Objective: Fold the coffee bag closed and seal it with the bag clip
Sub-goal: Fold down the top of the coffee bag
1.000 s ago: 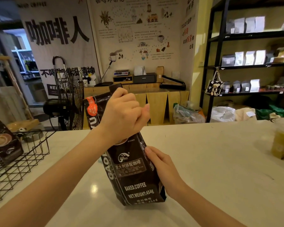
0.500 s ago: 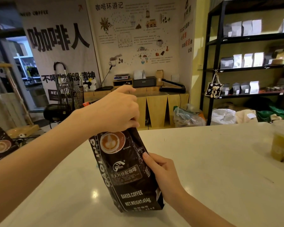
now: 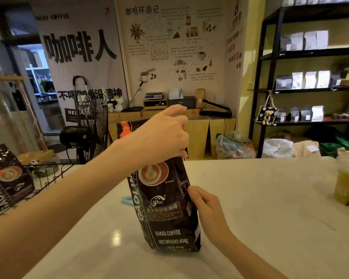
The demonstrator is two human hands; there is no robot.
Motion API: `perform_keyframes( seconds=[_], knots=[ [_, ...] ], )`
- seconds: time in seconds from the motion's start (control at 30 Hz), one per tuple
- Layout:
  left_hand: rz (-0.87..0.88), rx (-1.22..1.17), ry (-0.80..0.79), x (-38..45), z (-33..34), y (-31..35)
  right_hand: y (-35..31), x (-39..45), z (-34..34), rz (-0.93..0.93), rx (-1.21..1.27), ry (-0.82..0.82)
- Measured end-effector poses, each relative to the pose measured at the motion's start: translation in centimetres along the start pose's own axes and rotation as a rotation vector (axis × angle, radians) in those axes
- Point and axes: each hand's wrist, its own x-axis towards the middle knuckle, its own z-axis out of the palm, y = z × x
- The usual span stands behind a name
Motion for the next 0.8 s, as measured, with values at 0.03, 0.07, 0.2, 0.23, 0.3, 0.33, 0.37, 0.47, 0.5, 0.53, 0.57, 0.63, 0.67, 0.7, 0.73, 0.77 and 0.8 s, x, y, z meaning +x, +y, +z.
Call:
perform_keyframes(
  seconds=[0.03,0.07,0.2,0.23,0.3,0.33,0.37,0.47,0.5,0.53,0.57,0.63,0.67,0.7,0.73,0.77,0.8],
  knots=[
    [-0.027,0.016,-0.024,0.1,0.3,0.0,-0.6,0.3,-0.4,-0.004,-0.001,-0.032],
    [-0.041,0.012,-0.01,0.2,0.4,0.0,-1.3,0.7,-0.7,-0.013,0.014,-0.067],
    [-0.046,0.021,0.155,0.8,0.7,0.8,-4.0,2.3,0.0,-0.078,-0.094,-0.116],
    [-0.065,-0.009,0.211,0.9,0.9,1.1,-4.4,2.5,0.2,-0.093,-0.128,-0.111],
    [-0.218,-0.124,0.351,0.4,0.9,1.1,-4.8,3.0,0.3,-0.1,-0.128,-0.093],
    [-0.353,-0.242,0.419,-0.2,1.0,0.9,-4.8,3.1,0.1,-0.093,-0.112,-0.089],
    [-0.51,-0.408,0.469,-0.9,1.3,0.7,-4.7,3.2,-0.2,-0.088,-0.093,-0.092],
    [-0.977,-1.106,0.4,-3.7,2.7,0.9,-4.5,3.5,-1.3,-0.059,-0.034,-0.097],
    [-1.084,-1.312,0.312,-4.5,3.3,1.3,-4.4,3.5,-1.6,-0.045,-0.02,-0.099],
    [-1.139,-1.473,0.22,-5.1,4.1,2.0,-4.4,3.6,-1.8,-0.032,-0.012,-0.101],
    [-1.141,-1.602,0.139,-5.4,4.9,2.8,-4.4,3.6,-2.0,-0.019,-0.004,-0.103],
    [-1.086,-1.806,0.086,-5.6,6.4,4.5,-4.4,3.8,-2.1,-0.001,0.008,-0.119],
    [-1.08,-1.894,0.117,-5.5,7.0,5.2,-4.4,3.9,-2.1,0.01,0.018,-0.13],
    [-1.094,-1.973,0.172,-5.4,7.6,5.8,-4.5,3.9,-2.1,0.024,0.032,-0.137],
    [-1.112,-2.037,0.241,-5.3,8.1,6.2,-4.5,4.0,-2.1,0.036,0.046,-0.136],
    [-1.127,-2.079,0.308,-5.2,8.4,6.5,-4.5,4.1,-2.2,0.042,0.06,-0.13],
    [-1.135,-2.102,0.354,-5.0,8.6,6.7,-4.5,4.2,-2.3,0.044,0.075,-0.125]
  ],
)
